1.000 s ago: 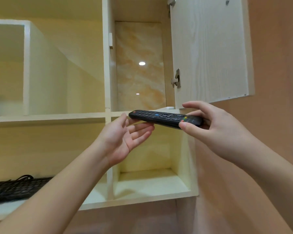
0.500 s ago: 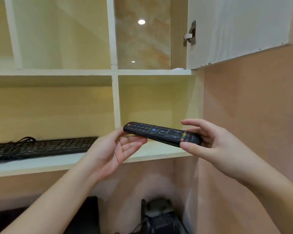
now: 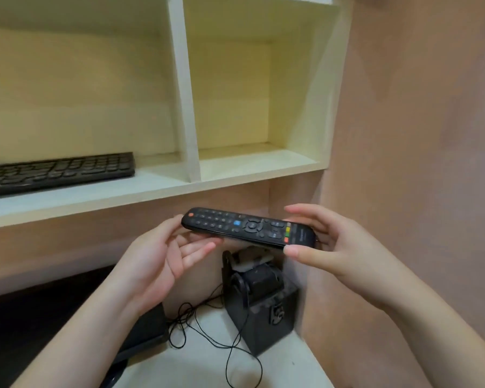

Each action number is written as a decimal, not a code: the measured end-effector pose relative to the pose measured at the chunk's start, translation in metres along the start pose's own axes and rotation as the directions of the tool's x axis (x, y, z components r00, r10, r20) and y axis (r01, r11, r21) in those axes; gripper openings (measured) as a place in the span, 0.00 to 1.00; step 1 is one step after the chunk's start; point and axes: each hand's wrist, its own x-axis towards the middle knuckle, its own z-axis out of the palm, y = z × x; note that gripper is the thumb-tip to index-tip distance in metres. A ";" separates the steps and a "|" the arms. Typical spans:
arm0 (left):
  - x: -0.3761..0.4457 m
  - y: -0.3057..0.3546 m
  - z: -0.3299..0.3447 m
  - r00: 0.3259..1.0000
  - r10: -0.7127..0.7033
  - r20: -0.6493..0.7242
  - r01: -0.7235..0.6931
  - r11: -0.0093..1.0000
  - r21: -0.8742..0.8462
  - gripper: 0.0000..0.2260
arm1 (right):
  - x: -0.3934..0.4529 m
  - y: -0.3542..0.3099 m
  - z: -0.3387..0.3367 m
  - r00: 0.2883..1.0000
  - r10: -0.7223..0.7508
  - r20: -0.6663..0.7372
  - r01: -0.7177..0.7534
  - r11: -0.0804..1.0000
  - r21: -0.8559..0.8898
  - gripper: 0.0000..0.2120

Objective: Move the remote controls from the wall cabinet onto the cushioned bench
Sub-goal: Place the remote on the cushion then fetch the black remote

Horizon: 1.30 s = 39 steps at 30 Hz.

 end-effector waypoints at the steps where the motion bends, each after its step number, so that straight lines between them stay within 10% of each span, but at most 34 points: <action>1: 0.001 -0.005 -0.002 1.000 -0.011 0.008 0.011 1.000 0.005 0.14 | -0.006 0.004 0.004 1.000 0.022 -0.015 -0.022 1.000 0.012 0.27; 25: -0.090 -0.189 0.101 0.842 -0.453 0.293 0.382 0.884 0.269 0.15 | -0.292 0.062 -0.023 0.778 0.405 -0.480 -0.258 0.903 0.343 0.24; 39: -0.197 -0.319 0.193 0.580 -0.604 0.547 0.431 0.797 0.423 0.13 | -0.493 0.051 -0.036 0.427 0.574 -0.699 -0.288 0.819 0.497 0.23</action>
